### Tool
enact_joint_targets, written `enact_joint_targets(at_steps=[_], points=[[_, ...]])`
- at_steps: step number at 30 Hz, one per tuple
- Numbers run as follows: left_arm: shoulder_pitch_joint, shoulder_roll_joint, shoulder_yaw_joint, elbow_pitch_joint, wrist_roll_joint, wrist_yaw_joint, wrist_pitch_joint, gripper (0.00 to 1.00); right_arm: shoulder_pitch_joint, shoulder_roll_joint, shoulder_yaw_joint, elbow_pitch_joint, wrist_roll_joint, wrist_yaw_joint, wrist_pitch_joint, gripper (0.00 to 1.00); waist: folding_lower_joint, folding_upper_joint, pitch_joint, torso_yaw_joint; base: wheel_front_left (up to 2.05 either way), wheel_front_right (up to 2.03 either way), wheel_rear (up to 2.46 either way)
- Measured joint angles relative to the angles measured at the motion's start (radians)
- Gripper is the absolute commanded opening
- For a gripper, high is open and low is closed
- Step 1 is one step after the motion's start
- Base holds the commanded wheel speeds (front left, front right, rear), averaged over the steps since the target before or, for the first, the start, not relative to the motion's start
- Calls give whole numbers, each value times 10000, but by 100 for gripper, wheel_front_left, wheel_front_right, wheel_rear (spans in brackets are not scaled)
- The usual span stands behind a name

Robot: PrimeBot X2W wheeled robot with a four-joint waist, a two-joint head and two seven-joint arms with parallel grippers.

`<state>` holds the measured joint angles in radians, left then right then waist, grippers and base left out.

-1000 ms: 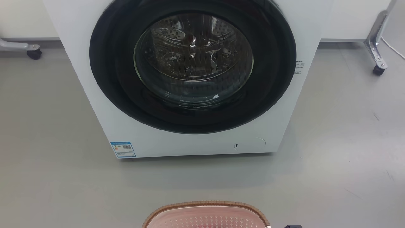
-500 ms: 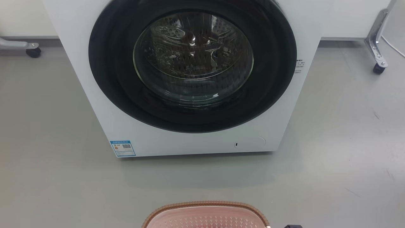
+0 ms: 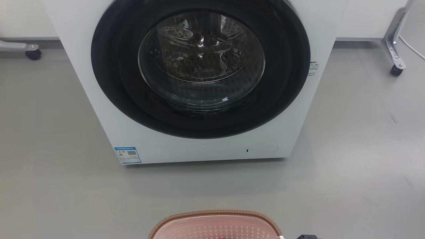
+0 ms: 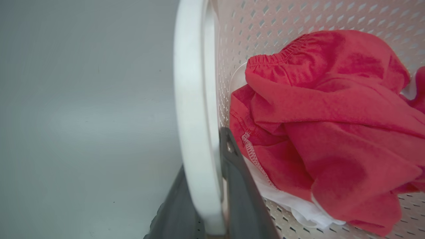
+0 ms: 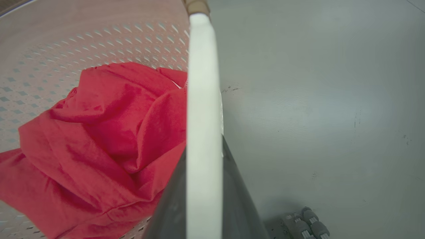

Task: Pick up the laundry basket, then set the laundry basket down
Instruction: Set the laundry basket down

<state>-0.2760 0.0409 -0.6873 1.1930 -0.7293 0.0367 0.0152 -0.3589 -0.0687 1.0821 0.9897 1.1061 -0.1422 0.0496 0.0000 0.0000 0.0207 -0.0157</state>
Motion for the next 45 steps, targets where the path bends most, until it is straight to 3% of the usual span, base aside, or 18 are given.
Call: enact_joint_targets(at_steps=[19, 31, 45], points=[[-831, 29, 23, -88, -36, 96, -201, 0, -1087, -17, 163, 140, 198, 0, -351, 0, 1, 0, 999, -30, 0, 0, 0], [-2681, 136, 261, -456, -44, 249, -527, 0, -3448, -21, -31, 495, -130, 2, -700, 0, 2, 1, 2474, 46, 0, 0, 0], [-4324, 207, 339, -617, 71, 341, -648, 0, -4989, -29, -161, 819, -290, 10, -1055, 0, 4, 2, 4336, 199, 0, 0, 0]])
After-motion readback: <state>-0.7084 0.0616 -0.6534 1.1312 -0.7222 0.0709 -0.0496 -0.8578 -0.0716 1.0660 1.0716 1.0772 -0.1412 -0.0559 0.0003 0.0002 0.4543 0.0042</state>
